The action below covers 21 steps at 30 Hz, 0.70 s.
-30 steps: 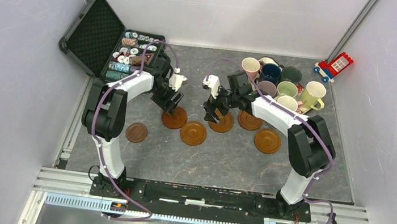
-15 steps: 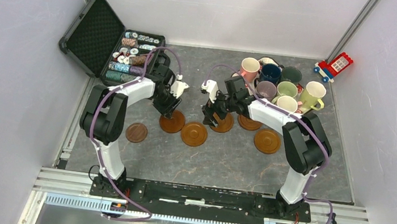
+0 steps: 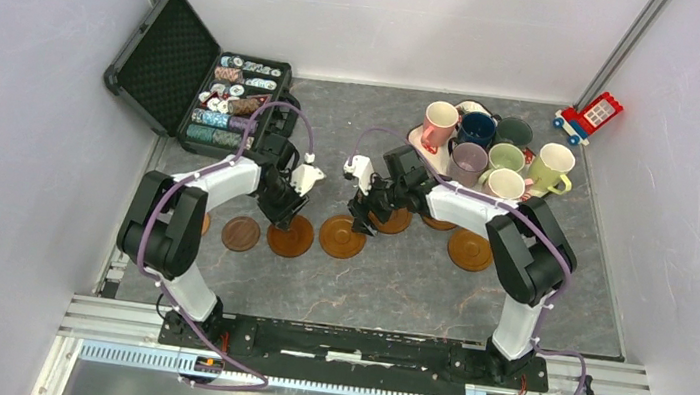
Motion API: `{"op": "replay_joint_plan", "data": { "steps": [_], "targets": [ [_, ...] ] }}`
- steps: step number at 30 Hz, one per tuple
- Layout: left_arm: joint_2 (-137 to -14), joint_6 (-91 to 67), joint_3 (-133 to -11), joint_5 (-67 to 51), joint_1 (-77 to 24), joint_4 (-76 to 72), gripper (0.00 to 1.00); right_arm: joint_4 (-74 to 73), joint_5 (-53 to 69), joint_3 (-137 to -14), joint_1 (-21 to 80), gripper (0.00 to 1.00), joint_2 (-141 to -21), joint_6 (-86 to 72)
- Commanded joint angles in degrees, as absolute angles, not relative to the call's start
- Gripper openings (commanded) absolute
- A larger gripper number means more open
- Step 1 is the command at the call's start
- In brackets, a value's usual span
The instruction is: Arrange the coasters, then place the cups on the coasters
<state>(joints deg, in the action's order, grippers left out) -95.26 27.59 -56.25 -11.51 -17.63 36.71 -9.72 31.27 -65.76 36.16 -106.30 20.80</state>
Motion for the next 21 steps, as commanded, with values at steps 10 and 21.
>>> {"op": "replay_joint_plan", "data": {
  "steps": [10, 21],
  "targets": [
    [-92.9, 31.4, -54.5, -11.9, -18.9, 38.5, 0.45, -8.2, 31.4, -68.1, 37.5, 0.79, -108.4, 21.8],
    [-87.4, 27.0, -62.2, -16.2, -19.2, 39.6, 0.79, -15.7, 28.1, -73.5, 29.8, 0.74, -106.2, 23.9]
  ]
}}
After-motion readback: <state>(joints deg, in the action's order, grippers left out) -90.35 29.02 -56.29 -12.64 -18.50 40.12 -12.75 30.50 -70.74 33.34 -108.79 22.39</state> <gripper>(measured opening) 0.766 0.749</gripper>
